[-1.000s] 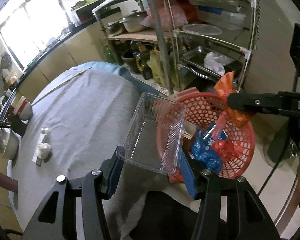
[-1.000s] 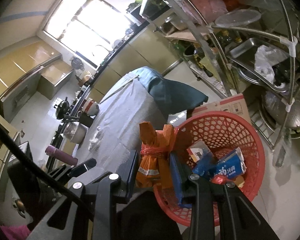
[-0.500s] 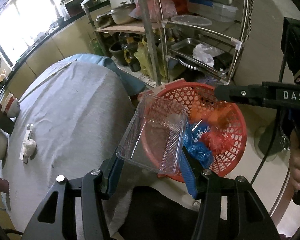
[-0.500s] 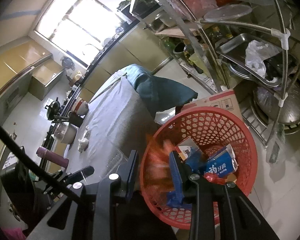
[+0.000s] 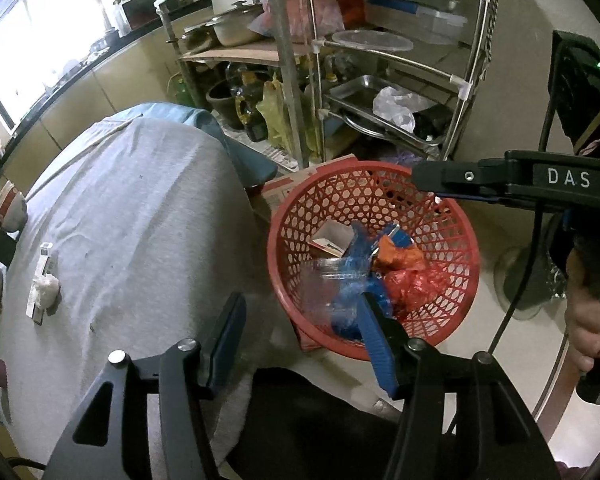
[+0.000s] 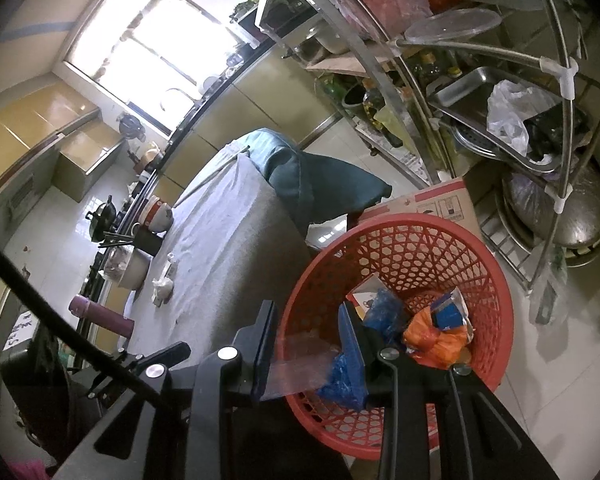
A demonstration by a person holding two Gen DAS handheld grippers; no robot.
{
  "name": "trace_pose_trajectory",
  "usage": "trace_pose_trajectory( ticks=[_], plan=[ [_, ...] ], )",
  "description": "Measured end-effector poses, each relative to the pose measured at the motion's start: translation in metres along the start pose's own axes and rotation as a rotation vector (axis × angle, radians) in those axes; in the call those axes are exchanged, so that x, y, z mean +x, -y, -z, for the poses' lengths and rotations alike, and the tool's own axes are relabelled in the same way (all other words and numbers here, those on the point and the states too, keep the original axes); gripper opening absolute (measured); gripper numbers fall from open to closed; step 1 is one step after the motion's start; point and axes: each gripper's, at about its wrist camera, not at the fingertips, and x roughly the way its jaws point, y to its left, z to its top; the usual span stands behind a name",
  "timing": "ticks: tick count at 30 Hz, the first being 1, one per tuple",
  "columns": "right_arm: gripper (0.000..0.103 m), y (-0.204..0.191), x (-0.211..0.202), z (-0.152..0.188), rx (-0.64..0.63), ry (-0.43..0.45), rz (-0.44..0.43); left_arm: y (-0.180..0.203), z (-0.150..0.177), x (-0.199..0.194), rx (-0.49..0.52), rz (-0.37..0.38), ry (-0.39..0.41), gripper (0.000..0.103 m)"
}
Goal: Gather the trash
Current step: 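Open the right gripper over the basket while the left releases the clear tray into it, then move both tools back over the table toward the box and tissue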
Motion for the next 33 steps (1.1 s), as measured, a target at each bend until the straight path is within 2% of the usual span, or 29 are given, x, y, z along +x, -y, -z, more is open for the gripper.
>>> trace_pose_trajectory(
  ticks=[5,10,16,23,33],
  plan=[
    [0.035,-0.009,-0.001,0.0,-0.012,0.0,0.001,-0.008,0.004,-0.006,-0.023,0.017,0.013,0.06],
    [0.035,-0.024,0.001,0.002,-0.043,-0.008,0.0,-0.025,0.014,-0.013,-0.048,0.003,0.029,0.061],
    [0.035,-0.044,0.007,0.005,-0.077,-0.023,-0.004,-0.074,0.04,-0.024,-0.169,-0.058,0.027,0.061],
    [0.035,-0.084,0.03,0.013,-0.153,-0.083,-0.028,-0.133,0.08,-0.047,-0.312,-0.213,0.053,0.061],
    [0.035,-0.153,0.075,0.039,-0.282,-0.211,-0.078,-0.217,0.17,-0.073,-0.559,-0.39,0.008,0.061]
  ],
)
